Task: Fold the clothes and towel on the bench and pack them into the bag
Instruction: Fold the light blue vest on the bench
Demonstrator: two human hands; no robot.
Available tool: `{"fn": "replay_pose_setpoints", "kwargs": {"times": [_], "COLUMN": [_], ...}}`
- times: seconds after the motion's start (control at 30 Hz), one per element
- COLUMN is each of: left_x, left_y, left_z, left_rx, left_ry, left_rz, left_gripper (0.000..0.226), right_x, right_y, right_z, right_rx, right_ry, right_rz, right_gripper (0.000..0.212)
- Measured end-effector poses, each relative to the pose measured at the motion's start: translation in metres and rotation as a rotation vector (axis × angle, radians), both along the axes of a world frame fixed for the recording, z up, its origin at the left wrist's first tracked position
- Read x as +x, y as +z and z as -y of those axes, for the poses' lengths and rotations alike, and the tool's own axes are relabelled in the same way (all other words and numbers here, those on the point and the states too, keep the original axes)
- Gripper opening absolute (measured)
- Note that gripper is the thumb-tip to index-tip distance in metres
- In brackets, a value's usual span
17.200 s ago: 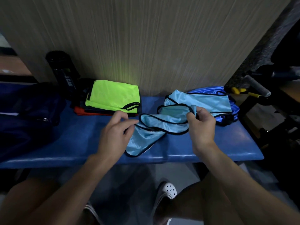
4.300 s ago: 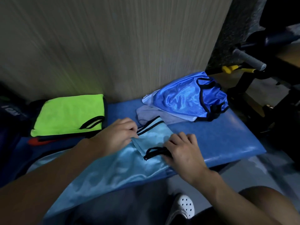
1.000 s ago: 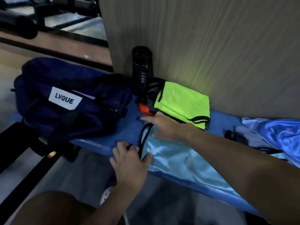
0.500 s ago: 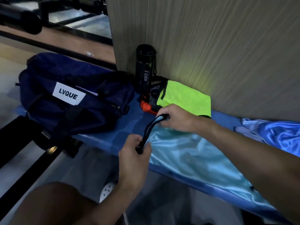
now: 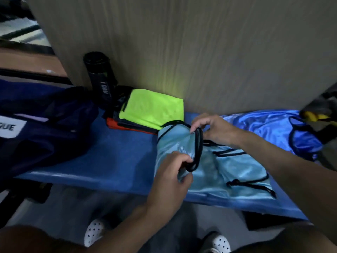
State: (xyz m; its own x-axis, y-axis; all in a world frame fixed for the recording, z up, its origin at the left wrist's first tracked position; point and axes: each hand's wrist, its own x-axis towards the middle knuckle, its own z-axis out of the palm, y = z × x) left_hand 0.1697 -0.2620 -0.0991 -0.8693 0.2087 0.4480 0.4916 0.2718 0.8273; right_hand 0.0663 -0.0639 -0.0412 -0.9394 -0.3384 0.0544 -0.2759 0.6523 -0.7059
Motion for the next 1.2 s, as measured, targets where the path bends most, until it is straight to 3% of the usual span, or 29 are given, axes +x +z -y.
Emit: {"fn": "replay_pose_setpoints", "kwargs": {"times": [0.1,0.2,0.37,0.5,0.53,0.67,0.83,0.9,1.03,1.13,1.2], "left_x": [0.001,-0.002,-0.036,-0.042,-0.042,-0.042,-0.043,-0.043,-0.04,-0.039,-0.037], "left_y": [-0.015,-0.016,-0.022,-0.04,-0.043,-0.045,-0.045,-0.044,-0.043,-0.041,-0.039], "left_z": [-0.02,-0.028,-0.02,-0.011,-0.01,-0.009,-0.007,-0.007,-0.012,-0.019,-0.025], "left_rx": [-0.156,-0.308,-0.771,-1.086,-1.119,-1.168,-1.172,-1.177,-1.174,-1.175,-1.175], "left_ry": [-0.165,-0.206,-0.06,-0.182,-0.194,-0.237,-0.311,-0.344,-0.37,-0.398,-0.407], "left_rz": [-0.007,-0.149,-0.252,-0.185,-0.184,-0.216,-0.251,-0.268,-0.276,-0.267,-0.273], "left_gripper": [0.035,0.016,0.04,0.062,0.065,0.068,0.064,0.062,0.061,0.062,0.062], "right_x": [0.008,0.016,0.02,0.025,0.027,0.035,0.051,0.063,0.101,0.123,0.13], "right_y": [-0.026,-0.048,-0.063,-0.062,-0.063,-0.067,-0.067,-0.061,-0.056,-0.06,-0.065], "right_z": [-0.028,-0.044,-0.049,-0.044,-0.044,-0.042,-0.044,-0.051,-0.075,-0.085,-0.09], "right_rx": [0.017,0.043,0.059,0.094,0.157,0.304,0.024,0.055,0.399,0.292,0.197], "right_ry": [-0.052,-0.077,-0.179,-0.203,-0.186,-0.176,-0.397,-0.526,-0.897,-1.06,-1.069], "right_rz": [0.025,0.04,0.168,0.154,0.134,0.068,-0.097,-0.149,0.021,0.236,0.268], "right_gripper": [0.03,0.025,0.048,0.013,0.014,0.029,0.029,0.036,0.047,0.06,0.065]}}
